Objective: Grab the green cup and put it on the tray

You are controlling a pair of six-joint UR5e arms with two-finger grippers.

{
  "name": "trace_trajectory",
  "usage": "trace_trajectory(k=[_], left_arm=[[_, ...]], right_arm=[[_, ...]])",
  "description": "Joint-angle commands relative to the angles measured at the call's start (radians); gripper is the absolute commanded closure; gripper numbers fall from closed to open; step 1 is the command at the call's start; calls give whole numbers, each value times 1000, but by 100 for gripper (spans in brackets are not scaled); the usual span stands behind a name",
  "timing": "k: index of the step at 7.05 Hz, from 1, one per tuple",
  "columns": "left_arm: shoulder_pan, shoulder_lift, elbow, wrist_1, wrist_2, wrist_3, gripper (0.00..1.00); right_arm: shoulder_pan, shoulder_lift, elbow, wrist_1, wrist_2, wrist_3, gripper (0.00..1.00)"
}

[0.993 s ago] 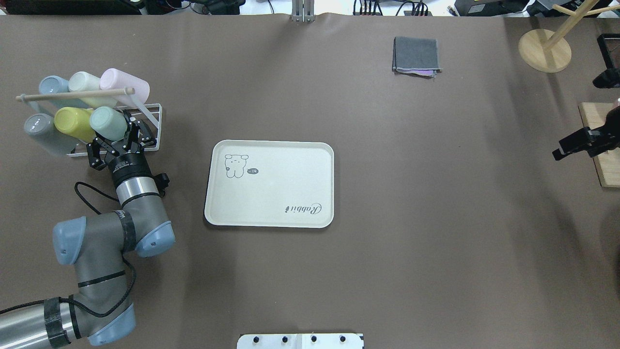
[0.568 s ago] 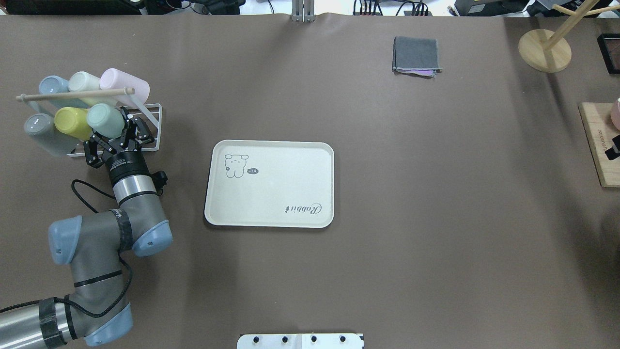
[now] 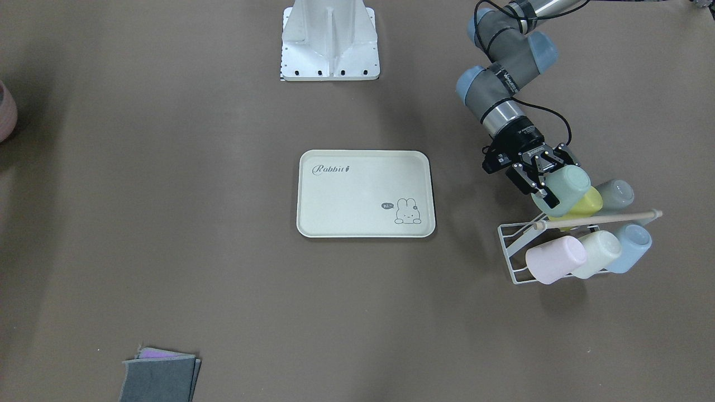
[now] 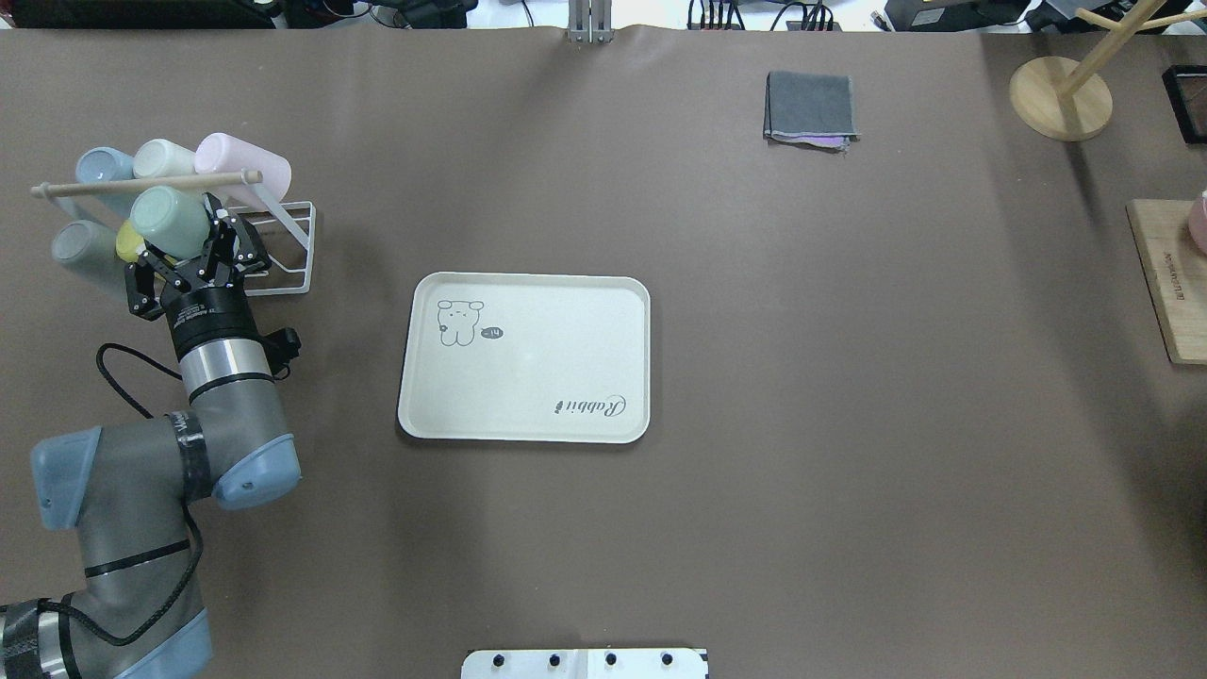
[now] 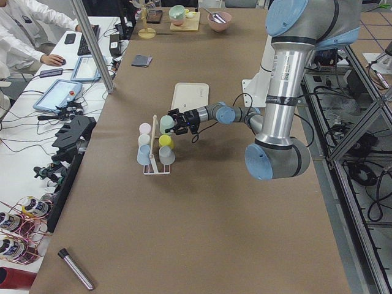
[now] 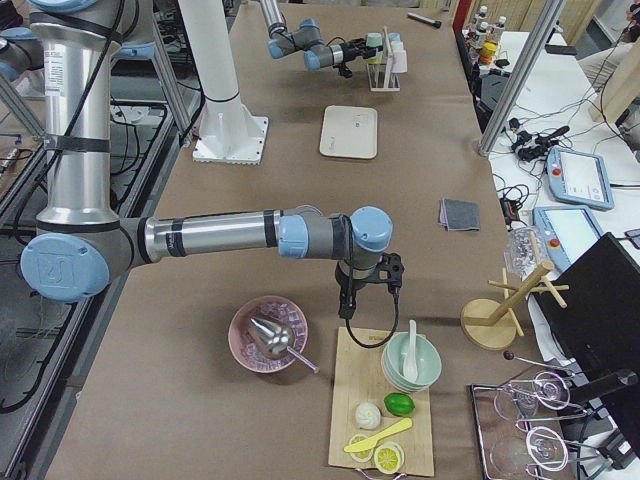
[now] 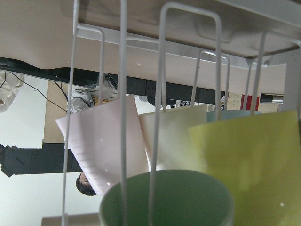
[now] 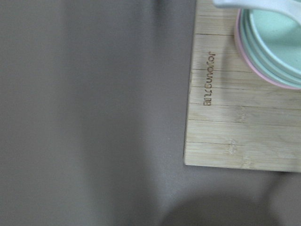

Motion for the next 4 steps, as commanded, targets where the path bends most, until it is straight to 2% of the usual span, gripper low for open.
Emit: trace_trajectory(k=[1, 2, 3, 4], left_arm=[[0, 46, -109, -3, 28, 25, 99], [0, 64, -137, -9, 71, 25, 99], [-2, 67, -184, -39, 76, 25, 99], [-3, 67, -198, -155, 76, 32, 99]], right_arm=[[31, -31, 4, -6, 13, -6, 0], [32, -33, 5, -6, 11, -4, 0], [33, -31, 8, -6, 10, -4, 0], [42, -37, 10, -6, 7, -4, 0]])
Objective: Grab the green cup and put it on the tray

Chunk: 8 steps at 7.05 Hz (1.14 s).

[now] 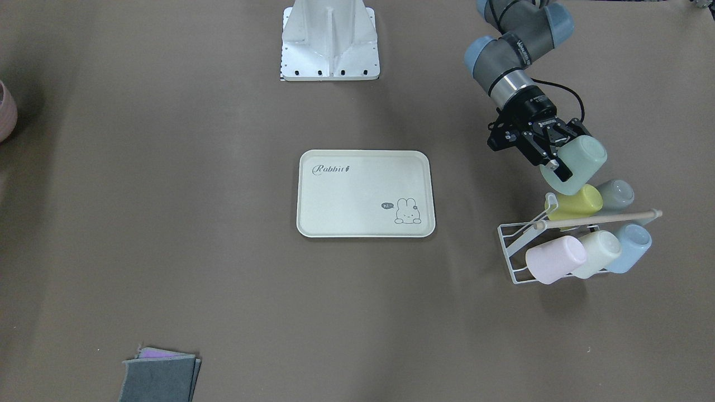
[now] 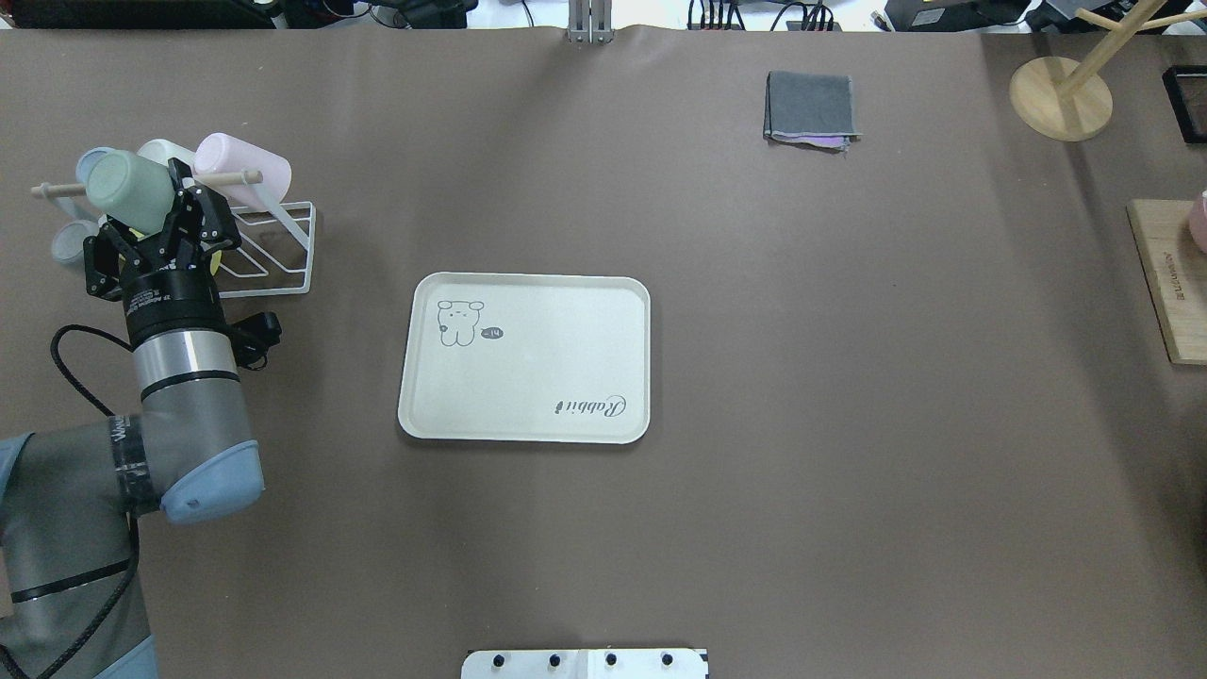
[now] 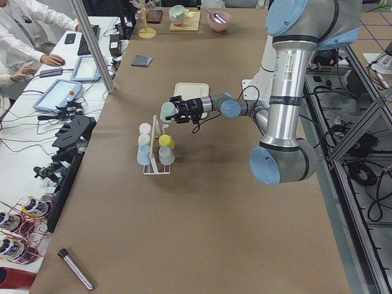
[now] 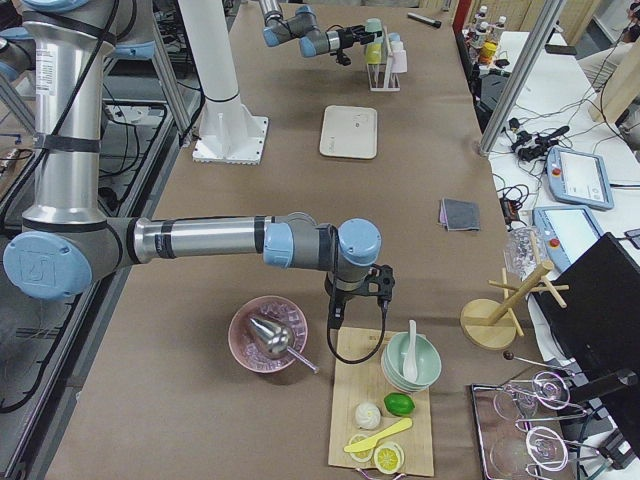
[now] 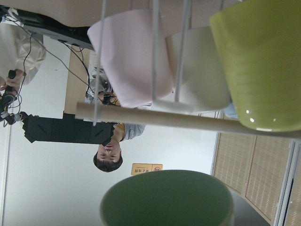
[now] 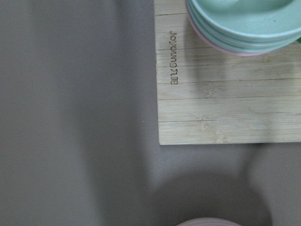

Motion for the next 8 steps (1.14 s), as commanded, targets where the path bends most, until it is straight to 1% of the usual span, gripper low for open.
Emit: trace_trajectory(k=[1, 2, 3, 4, 5, 6, 7, 8], left_arm=[[-1, 4, -20, -327, -4, 83, 99], [2, 4, 11, -569, -50, 137, 99], [3, -13, 37, -740, -150, 130, 99], [2, -56, 60, -853, -229, 107, 99], [2, -64, 63, -919, -362, -32, 99], [2, -73, 74, -940, -491, -248, 99], [2, -88, 77, -982, -597, -378, 99], [2, -108, 92, -1083, -701, -475, 99]], right_arm=[[11, -17, 2, 0, -12, -1, 0], [12, -19, 1, 1, -12, -1, 0], [19, -22, 4, 0, -12, -1, 0], [23, -28, 4, 1, -12, -1, 0], [32, -29, 4, 1, -11, -3, 0], [34, -29, 4, 1, -12, -3, 0], [34, -37, 4, 3, -12, -3, 0], [35, -45, 4, 4, -12, -4, 0]])
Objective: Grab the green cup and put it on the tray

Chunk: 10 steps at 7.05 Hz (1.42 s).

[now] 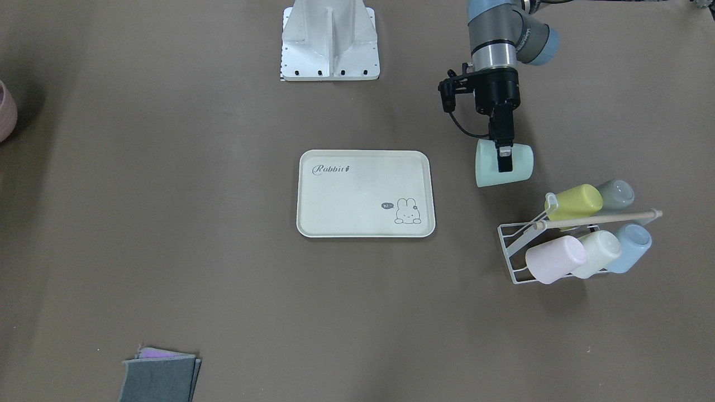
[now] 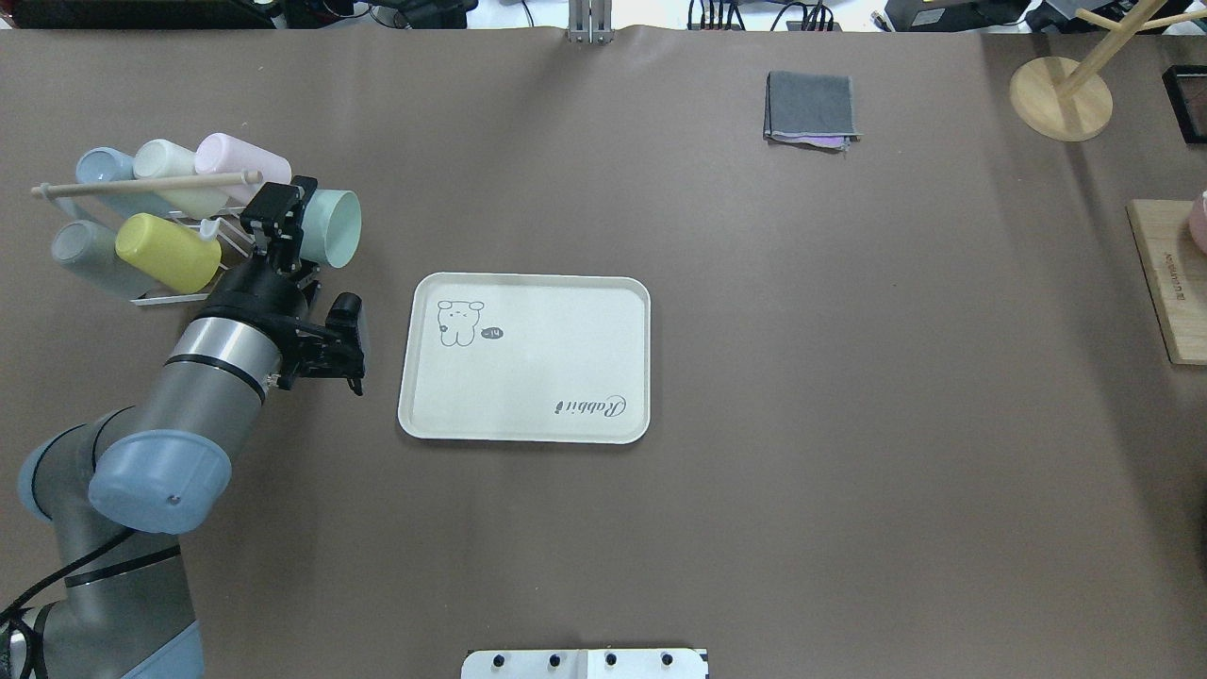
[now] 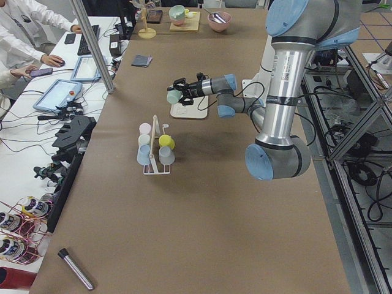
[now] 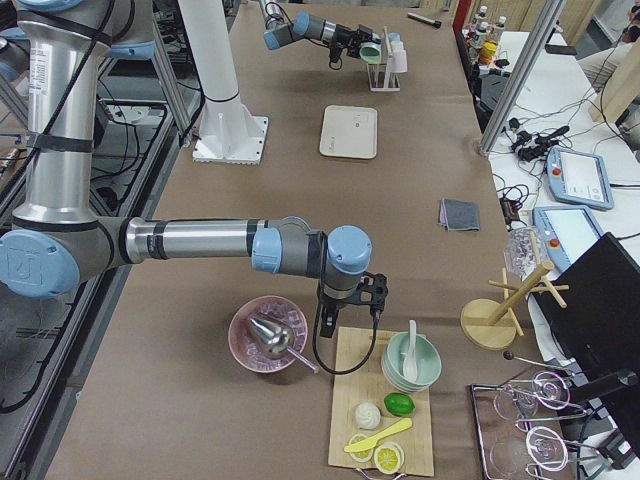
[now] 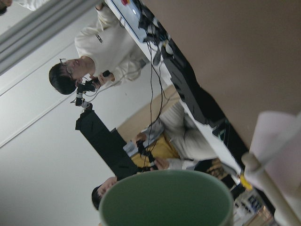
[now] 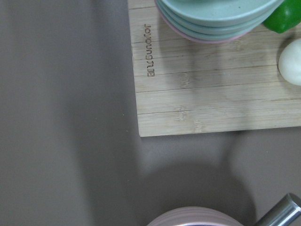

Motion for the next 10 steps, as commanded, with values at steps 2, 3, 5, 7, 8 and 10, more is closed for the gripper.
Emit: trace_trajectory(k=[2, 3, 5, 7, 8, 10], left_arm=[[1, -41, 74, -271, -354, -443, 100], [4, -63, 117, -350, -415, -539, 100], [21, -209, 284, -512, -503, -775, 100], [29, -326, 489, -698, -570, -894, 100], [28, -326, 555, -801, -592, -900, 100], [29, -323, 637, -889, -602, -908, 100]], right_arm=[[3, -10, 0, 2, 0, -3, 0], [6, -13, 0, 2, 0, -3, 0], [13, -13, 0, 2, 0, -3, 0], [19, -33, 11, 3, 0, -3, 0], [19, -35, 14, 2, 0, -3, 0], [19, -41, 15, 2, 0, -1, 0]])
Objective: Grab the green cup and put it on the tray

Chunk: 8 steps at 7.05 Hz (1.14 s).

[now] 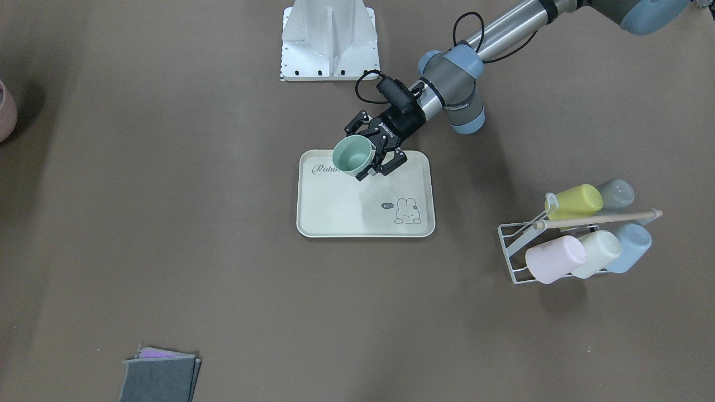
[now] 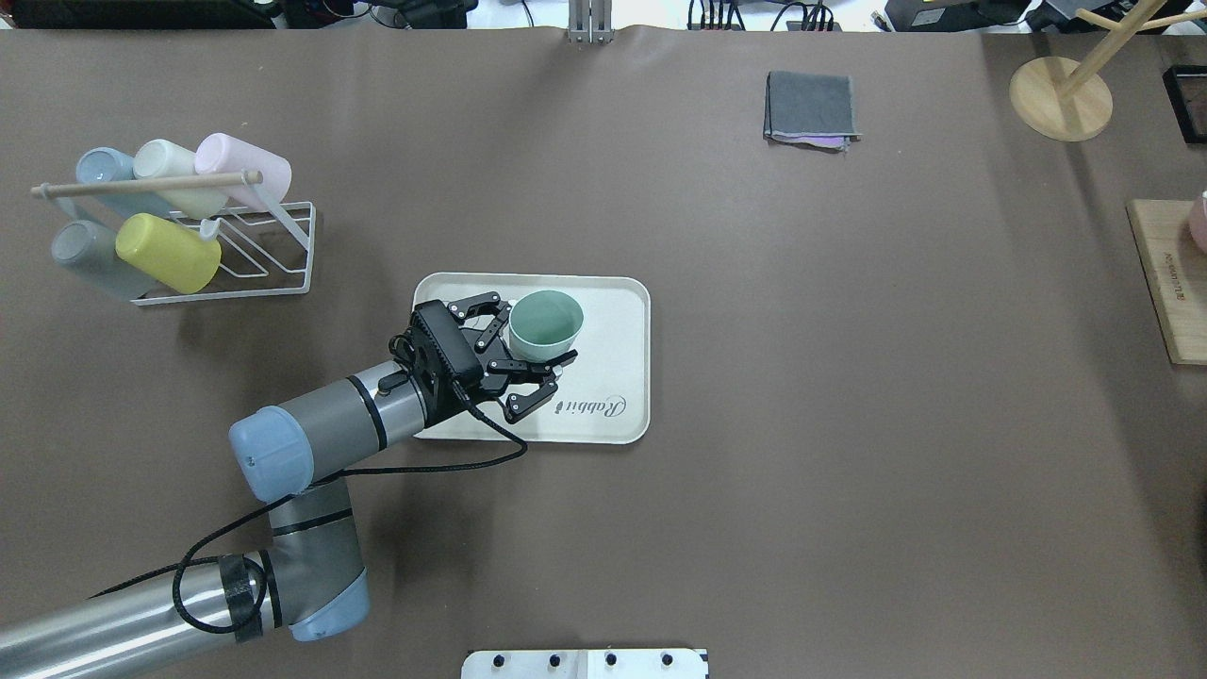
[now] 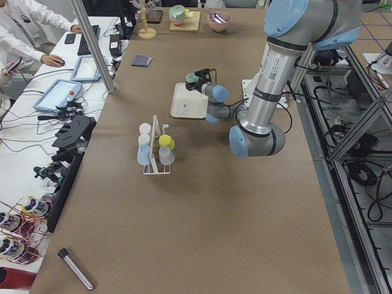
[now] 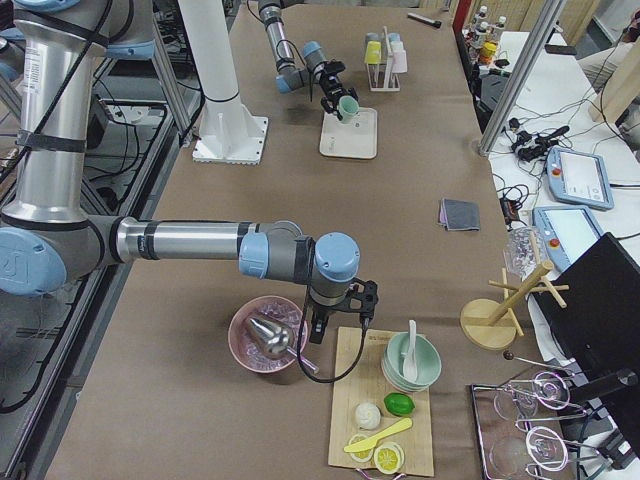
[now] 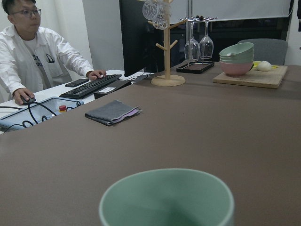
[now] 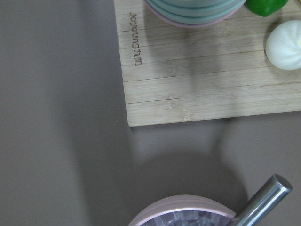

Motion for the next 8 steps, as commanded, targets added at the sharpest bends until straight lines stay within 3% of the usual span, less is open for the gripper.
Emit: trace_trajectory(k=[1, 8], left_arm=[[5, -7, 77, -73, -15, -7, 100], [6, -69, 151, -30, -41, -77, 100]], right_arm=[[0, -5, 1, 0, -2, 1, 0], [0, -11, 0, -2, -2, 3, 0]])
